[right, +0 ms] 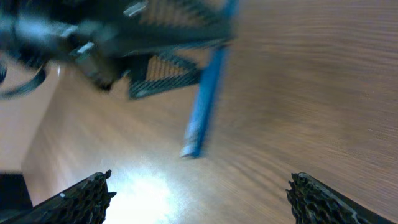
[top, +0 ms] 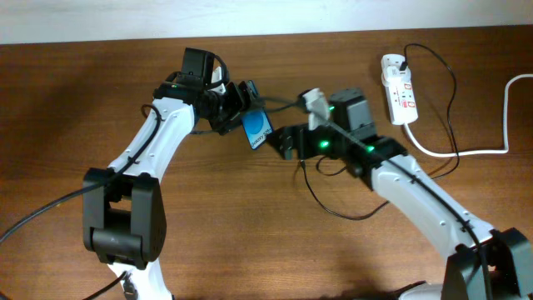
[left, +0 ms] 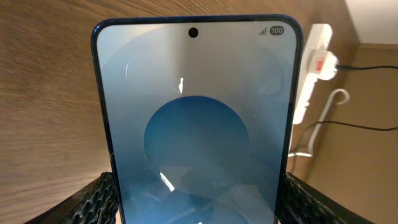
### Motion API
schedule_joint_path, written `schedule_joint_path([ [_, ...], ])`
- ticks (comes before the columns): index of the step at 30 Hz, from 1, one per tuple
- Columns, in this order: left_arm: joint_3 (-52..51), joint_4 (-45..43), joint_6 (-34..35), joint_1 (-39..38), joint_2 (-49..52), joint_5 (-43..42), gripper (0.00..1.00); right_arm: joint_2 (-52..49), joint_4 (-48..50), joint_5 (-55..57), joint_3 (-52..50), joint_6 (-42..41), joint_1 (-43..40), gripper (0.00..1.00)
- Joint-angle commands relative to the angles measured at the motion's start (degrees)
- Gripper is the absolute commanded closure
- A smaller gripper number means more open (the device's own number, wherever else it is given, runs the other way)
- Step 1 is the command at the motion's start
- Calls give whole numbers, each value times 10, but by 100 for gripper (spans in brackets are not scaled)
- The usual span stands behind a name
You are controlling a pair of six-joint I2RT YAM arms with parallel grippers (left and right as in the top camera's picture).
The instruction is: Plug charger to phone and switch on socket
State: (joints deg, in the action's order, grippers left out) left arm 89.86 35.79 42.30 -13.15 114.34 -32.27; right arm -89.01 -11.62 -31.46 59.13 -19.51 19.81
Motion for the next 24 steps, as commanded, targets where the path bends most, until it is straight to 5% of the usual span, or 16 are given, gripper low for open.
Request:
schedule_joint_path([
  [1,13,-20,50,18,-2,-89,100,-2,-28,-54,8,-68,-82,9],
  [7,81,6,121,44,-2,-187,100,-2,-185,-54,8,-53,-192,8],
  [13,103,95,121,73,-1,-280,100,-2,-262,-54,8,-37,-195,8],
  [17,103,171,92,83,-1,-243,100,-2,-303,-54,8,-19,-195,8],
  [24,103,172,82,79,-1,-236,100,-2,-311,-54,9,-17,-195,8],
])
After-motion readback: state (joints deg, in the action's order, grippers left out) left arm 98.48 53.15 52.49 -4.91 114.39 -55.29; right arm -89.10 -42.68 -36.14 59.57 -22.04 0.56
